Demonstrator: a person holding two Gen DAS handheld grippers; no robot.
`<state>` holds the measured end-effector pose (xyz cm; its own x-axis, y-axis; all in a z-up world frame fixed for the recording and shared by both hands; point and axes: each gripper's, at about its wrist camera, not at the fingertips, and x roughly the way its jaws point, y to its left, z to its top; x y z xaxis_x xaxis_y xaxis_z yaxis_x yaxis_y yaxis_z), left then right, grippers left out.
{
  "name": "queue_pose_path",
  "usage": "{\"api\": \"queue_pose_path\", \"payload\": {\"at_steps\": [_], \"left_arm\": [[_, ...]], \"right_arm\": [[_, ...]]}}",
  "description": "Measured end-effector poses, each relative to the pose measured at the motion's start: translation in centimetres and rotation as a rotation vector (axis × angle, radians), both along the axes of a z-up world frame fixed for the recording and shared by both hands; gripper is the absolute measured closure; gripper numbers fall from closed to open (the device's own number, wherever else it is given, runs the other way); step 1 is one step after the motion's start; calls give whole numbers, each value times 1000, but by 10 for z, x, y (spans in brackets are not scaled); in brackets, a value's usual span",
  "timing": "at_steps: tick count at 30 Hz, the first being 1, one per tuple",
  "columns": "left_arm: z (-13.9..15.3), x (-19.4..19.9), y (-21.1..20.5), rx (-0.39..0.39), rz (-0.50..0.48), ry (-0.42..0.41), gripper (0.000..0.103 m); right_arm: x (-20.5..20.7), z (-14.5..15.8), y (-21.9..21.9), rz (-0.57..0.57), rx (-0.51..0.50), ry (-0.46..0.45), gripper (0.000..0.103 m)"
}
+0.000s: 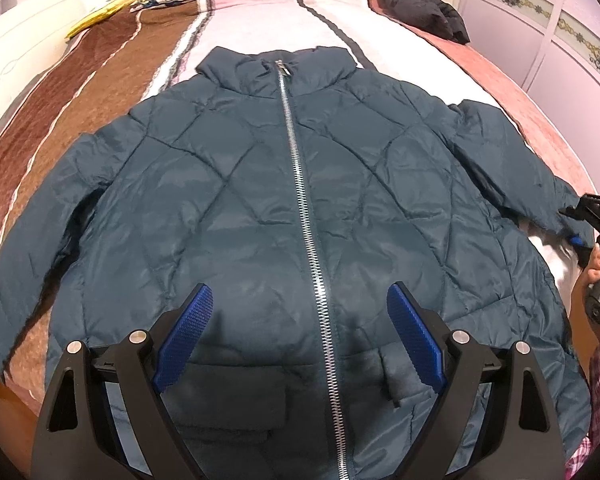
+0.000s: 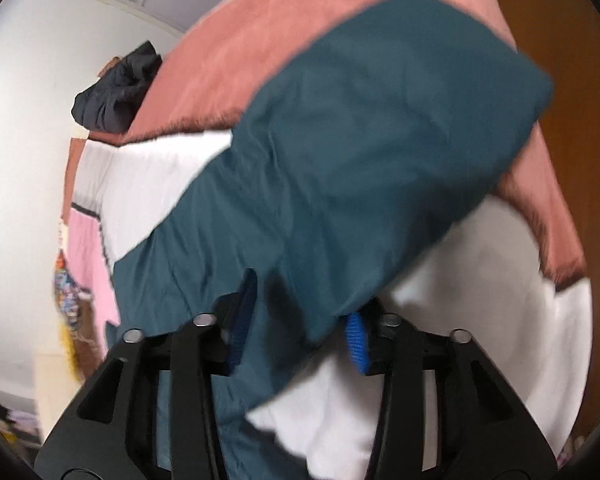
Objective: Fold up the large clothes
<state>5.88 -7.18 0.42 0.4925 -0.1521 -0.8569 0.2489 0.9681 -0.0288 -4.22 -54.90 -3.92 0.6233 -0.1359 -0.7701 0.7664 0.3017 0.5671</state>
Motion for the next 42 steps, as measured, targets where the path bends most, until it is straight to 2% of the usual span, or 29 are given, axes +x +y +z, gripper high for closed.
{"api": "queue_pose_path", "payload": {"at_steps": [1, 4, 7, 9, 11, 12, 15, 17, 19, 20, 22, 24, 26, 28, 29, 30, 31, 36, 39, 42], "left_arm": [[1, 0, 5, -5, 11, -3, 17], [2, 0, 21, -20, 40, -8, 17], [4, 1, 39, -34, 76, -16, 17], [5, 0, 50, -47, 100, -22, 17], [8, 0, 64, -65, 133, -35, 17], [10, -1, 73, -76, 153, -43, 17], [15, -3, 94, -96, 203, -64, 17], [18, -5, 111, -104, 244, -78, 17], [19, -6, 127, -111, 284, -84, 17], [18, -8, 138, -118, 312, -82, 17], [17, -10, 151, -125, 341, -79, 17], [16, -12, 161, -122, 355, -82, 17], [14, -13, 166, -115, 358, -85, 17], [12, -12, 170, -114, 358, -86, 17], [10, -10, 171, -113, 359, -84, 17], [10, -6, 172, -115, 359, -83, 17], [10, -2, 170, -120, 354, -83, 17], [22, 9, 144, -123, 276, -116, 17], [33, 16, 106, -103, 150, -150, 17], [41, 23, 53, -73, -16, -191, 17]], "right_arm": [[4, 9, 2, 17, -59, 4, 94], [11, 50, 17, 65, -232, -38, 96], [27, 103, 44, 169, -410, -119, 97], [42, 143, 85, 296, -550, -188, 97], [60, 170, 125, 421, -663, -235, 97], [70, 183, 162, 532, -750, -261, 97], [90, 191, 256, 792, -941, -279, 97], [99, 175, 329, 1030, -1065, -257, 97], [102, 138, 393, 1291, -1117, -180, 97], [104, 112, 420, 1418, -1110, -113, 95], [102, 70, 447, 1551, -1079, 0, 92], [101, 43, 451, 1600, -1047, 59, 90], [87, 29, 444, 1628, -963, 71, 77], [82, 33, 433, 1632, -869, 42, 68], [79, 36, 425, 1634, -791, 19, 60], [79, 40, 425, 1627, -739, 8, 57], [74, 45, 412, 1611, -647, -15, 54], [54, 77, 376, 1549, -405, -132, 53], [41, 87, 344, 1443, -368, -139, 53], [28, 91, 315, 1354, -383, -112, 53]]}}
